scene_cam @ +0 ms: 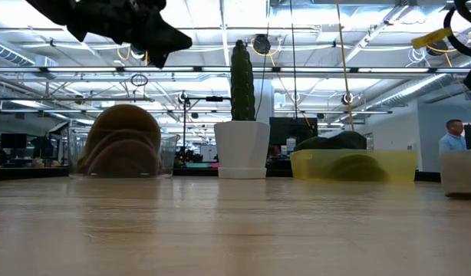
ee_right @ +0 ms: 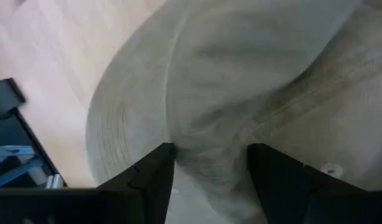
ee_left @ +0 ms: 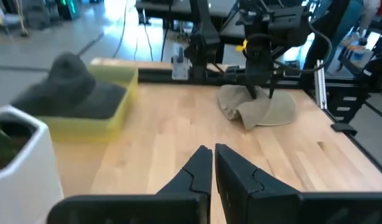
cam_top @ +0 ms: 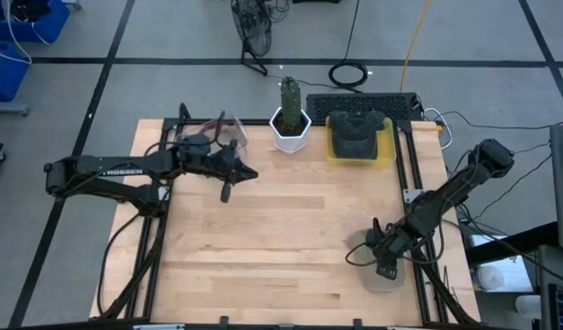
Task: Pick & Place hat
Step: Put the brown cap into the transparent bin
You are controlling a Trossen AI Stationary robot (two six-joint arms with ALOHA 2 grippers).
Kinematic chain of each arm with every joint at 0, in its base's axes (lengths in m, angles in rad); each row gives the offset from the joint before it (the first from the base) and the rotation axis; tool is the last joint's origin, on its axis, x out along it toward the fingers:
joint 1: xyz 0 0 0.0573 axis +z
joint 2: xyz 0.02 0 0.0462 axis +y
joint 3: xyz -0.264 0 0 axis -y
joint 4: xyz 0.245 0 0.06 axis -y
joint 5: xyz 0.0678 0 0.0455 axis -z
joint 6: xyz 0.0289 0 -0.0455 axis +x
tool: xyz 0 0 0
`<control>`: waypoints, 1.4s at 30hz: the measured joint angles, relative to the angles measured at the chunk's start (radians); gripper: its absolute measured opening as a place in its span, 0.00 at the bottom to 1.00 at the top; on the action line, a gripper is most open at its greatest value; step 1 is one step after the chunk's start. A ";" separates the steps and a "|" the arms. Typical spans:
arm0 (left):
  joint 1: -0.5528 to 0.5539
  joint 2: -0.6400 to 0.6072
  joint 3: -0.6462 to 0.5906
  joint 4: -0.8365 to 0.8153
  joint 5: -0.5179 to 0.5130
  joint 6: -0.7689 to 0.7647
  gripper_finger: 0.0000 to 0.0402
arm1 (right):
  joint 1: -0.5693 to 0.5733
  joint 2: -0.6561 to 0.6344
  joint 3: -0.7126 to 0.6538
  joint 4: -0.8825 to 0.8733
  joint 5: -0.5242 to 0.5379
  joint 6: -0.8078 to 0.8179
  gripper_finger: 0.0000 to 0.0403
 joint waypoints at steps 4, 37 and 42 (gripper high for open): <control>-0.024 0.027 0.000 0.007 -0.003 -0.012 0.06 | 0.013 0.000 -0.021 0.058 0.030 -0.008 0.41; -0.238 0.019 0.000 0.115 -0.146 0.136 0.07 | -0.583 0.123 0.187 0.455 0.136 -0.907 0.01; -0.251 0.020 0.000 0.058 -0.238 0.156 0.18 | -0.644 0.276 0.236 0.644 0.025 -0.944 0.01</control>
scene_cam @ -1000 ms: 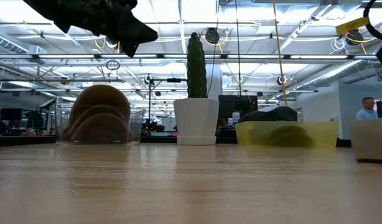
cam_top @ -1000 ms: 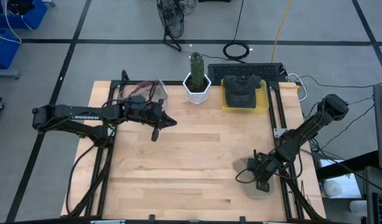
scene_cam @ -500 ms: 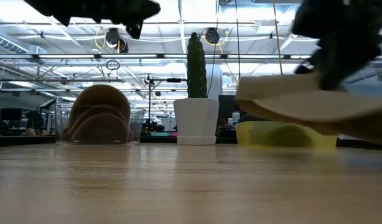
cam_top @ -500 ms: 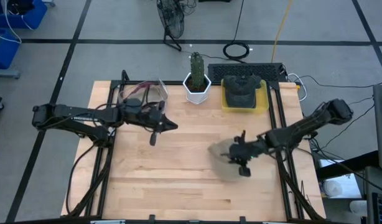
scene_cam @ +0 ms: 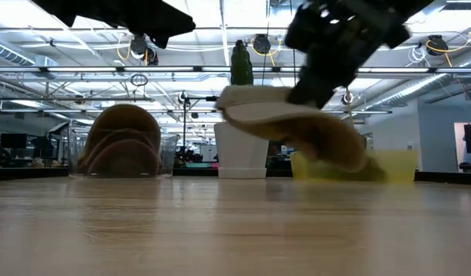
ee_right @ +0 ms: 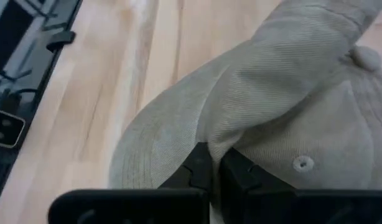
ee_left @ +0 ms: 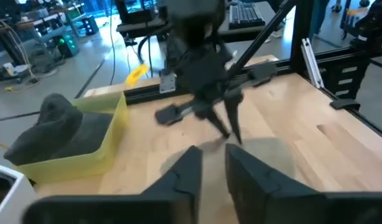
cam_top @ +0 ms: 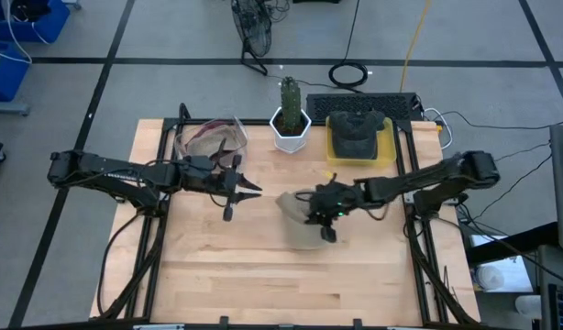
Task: Pick & Place hat
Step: Put the brown cap into the transparent bin
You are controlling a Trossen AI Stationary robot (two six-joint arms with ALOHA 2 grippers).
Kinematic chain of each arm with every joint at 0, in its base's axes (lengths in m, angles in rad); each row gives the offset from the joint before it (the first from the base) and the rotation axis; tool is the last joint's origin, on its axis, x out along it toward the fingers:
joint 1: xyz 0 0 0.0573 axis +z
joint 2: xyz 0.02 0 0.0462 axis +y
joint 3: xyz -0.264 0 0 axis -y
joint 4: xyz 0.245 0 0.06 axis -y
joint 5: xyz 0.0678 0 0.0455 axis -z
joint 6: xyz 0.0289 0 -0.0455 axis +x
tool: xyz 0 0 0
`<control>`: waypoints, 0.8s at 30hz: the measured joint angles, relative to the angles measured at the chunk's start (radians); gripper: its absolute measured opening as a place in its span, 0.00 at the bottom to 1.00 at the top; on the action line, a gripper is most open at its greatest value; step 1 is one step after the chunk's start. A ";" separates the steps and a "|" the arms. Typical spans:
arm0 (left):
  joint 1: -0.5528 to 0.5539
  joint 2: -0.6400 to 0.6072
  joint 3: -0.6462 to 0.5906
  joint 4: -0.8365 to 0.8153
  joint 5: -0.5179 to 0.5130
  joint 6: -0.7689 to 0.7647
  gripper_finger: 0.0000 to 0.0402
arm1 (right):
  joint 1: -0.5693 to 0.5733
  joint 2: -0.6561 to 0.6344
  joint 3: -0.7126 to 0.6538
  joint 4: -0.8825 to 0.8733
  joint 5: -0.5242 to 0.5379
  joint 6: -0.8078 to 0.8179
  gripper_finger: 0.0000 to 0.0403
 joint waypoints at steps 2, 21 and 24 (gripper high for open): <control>-0.005 0.000 0.000 -0.002 -0.004 -0.008 0.25 | -0.025 0.069 0.038 0.019 -0.005 -0.019 0.01; -0.021 0.000 0.000 -0.163 -0.112 -0.041 0.57 | -0.133 0.297 0.267 0.040 -0.029 -0.190 0.14; -0.022 0.000 0.000 -0.156 -0.128 -0.065 0.57 | -0.125 0.273 0.268 0.035 -0.029 -0.193 0.24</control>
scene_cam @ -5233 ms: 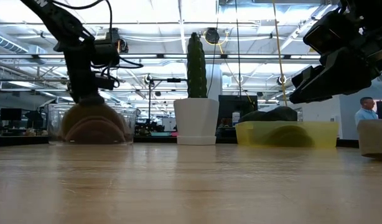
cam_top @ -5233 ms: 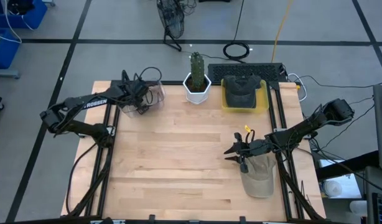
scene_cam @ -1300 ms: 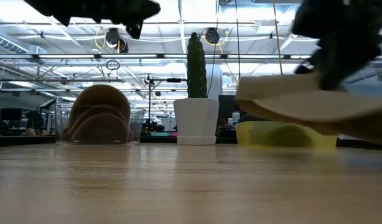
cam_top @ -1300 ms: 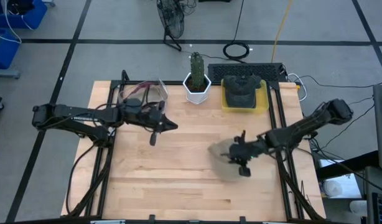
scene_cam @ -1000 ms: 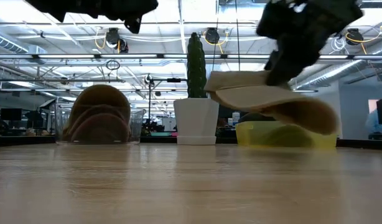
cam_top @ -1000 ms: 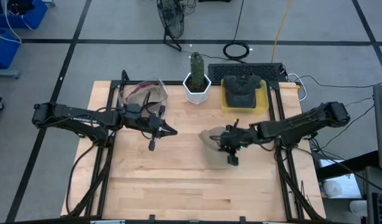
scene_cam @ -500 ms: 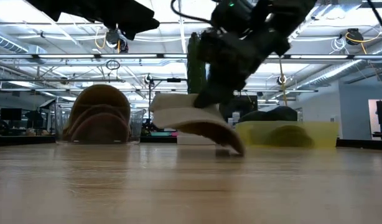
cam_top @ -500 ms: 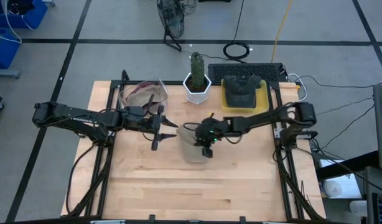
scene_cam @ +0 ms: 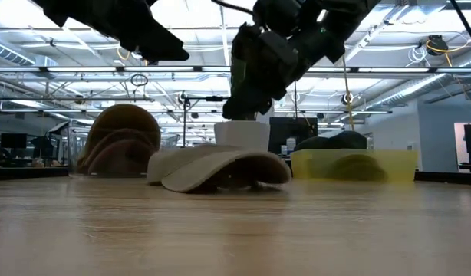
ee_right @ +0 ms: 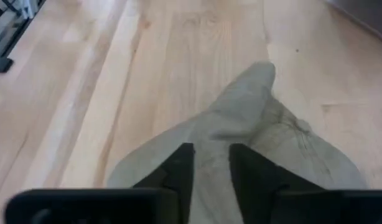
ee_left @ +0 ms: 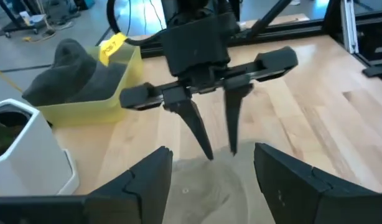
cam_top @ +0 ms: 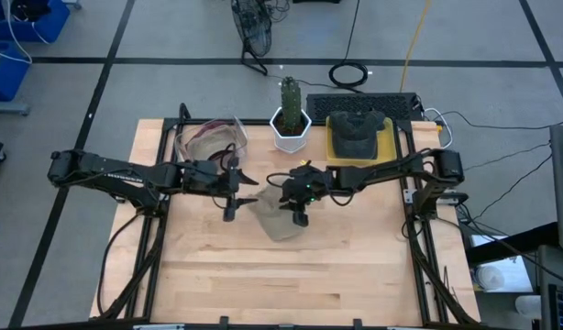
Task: Pick & Place hat
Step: Put the brown cap into the transparent bin
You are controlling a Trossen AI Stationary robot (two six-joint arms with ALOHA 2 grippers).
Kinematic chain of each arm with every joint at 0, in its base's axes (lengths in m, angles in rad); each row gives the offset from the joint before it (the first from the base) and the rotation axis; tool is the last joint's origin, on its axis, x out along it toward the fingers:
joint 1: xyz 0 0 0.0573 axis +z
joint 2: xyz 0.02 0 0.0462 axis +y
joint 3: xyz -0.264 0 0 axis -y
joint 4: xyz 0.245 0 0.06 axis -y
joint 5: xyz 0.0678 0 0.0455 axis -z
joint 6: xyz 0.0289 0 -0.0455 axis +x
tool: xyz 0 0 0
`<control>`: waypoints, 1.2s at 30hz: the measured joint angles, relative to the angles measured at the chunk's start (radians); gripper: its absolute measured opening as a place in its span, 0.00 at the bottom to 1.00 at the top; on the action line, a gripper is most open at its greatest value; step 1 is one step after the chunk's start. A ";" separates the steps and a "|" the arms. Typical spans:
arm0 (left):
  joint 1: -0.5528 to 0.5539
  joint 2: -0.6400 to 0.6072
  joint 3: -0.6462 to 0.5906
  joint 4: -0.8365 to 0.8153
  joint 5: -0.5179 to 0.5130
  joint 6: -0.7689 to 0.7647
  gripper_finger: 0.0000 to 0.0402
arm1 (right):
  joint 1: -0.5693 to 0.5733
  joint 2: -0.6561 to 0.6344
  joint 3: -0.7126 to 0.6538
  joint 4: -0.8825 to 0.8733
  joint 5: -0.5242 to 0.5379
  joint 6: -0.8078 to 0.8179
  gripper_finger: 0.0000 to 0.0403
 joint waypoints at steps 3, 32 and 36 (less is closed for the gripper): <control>-0.009 0.000 0.000 0.003 -0.002 -0.018 0.57 | 0.007 -0.036 0.000 -0.043 0.000 -0.004 0.34; -0.325 0.781 0.654 -0.245 -0.277 -0.207 0.57 | 0.212 -0.870 -0.670 0.012 0.422 0.081 0.32; -0.371 0.876 0.773 -0.414 -0.417 -0.299 0.57 | 0.212 -0.892 -0.693 0.052 0.426 0.002 0.30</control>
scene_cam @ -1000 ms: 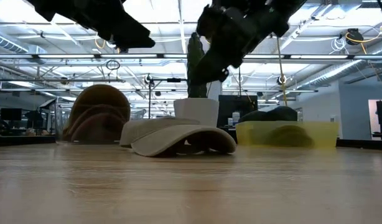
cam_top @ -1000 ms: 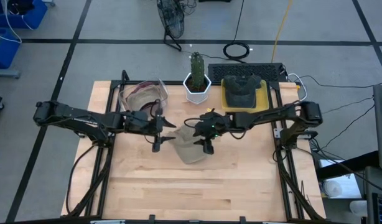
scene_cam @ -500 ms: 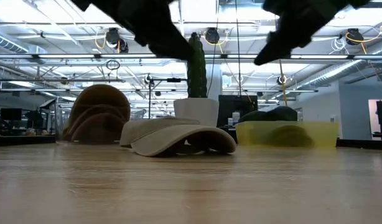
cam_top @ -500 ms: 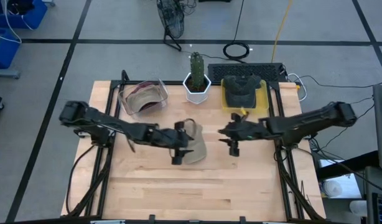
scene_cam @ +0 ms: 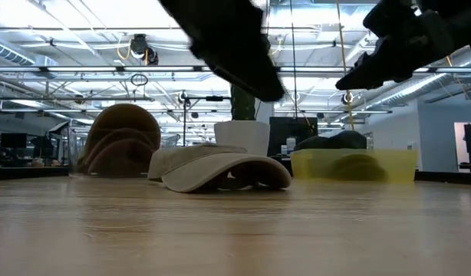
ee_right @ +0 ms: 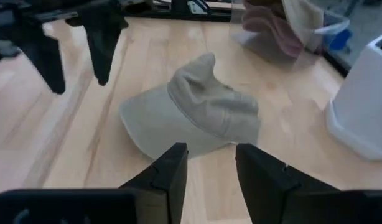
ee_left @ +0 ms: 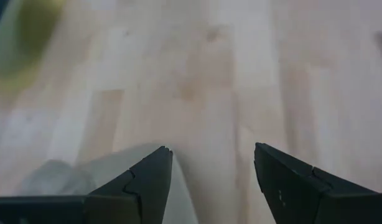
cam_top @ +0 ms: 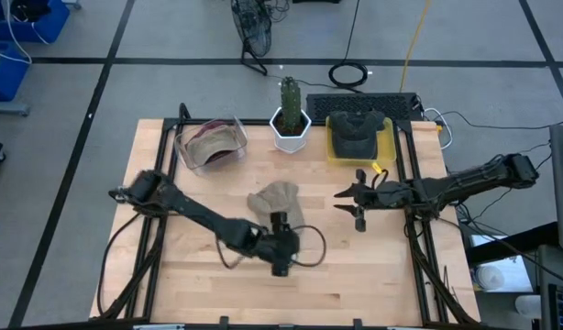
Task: Pick & Place hat
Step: Put the brown cap into the transparent bin
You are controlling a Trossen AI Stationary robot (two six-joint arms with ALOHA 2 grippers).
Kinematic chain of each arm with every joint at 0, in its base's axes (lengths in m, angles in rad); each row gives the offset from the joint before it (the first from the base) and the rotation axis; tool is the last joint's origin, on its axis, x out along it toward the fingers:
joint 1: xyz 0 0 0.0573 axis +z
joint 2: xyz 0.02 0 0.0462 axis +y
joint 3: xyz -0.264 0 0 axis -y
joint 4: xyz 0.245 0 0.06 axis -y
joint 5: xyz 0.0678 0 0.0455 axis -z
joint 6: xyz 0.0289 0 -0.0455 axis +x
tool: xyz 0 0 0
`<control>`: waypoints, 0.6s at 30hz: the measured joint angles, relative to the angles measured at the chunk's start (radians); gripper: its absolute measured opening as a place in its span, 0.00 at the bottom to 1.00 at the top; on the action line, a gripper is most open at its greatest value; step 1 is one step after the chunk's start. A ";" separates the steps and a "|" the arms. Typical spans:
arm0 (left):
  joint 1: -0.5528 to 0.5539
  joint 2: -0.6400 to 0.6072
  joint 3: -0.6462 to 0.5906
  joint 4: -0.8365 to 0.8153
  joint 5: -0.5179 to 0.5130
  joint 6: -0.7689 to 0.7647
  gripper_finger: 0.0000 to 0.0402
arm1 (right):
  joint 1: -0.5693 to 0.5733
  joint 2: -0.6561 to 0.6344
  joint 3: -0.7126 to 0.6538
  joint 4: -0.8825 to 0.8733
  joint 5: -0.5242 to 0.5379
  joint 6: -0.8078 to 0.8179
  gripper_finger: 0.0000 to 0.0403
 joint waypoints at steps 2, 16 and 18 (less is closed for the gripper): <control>-0.011 0.040 0.046 -0.102 -0.057 -0.049 0.57 | 0.000 0.002 0.002 0.030 0.000 -0.048 0.29; -0.035 0.188 0.096 -0.221 -0.258 -0.136 0.57 | -0.001 -0.040 0.002 0.048 0.020 -0.219 0.23; -0.034 0.194 0.096 -0.269 -0.299 -0.149 0.57 | -0.002 -0.038 0.002 0.055 0.025 -0.218 0.22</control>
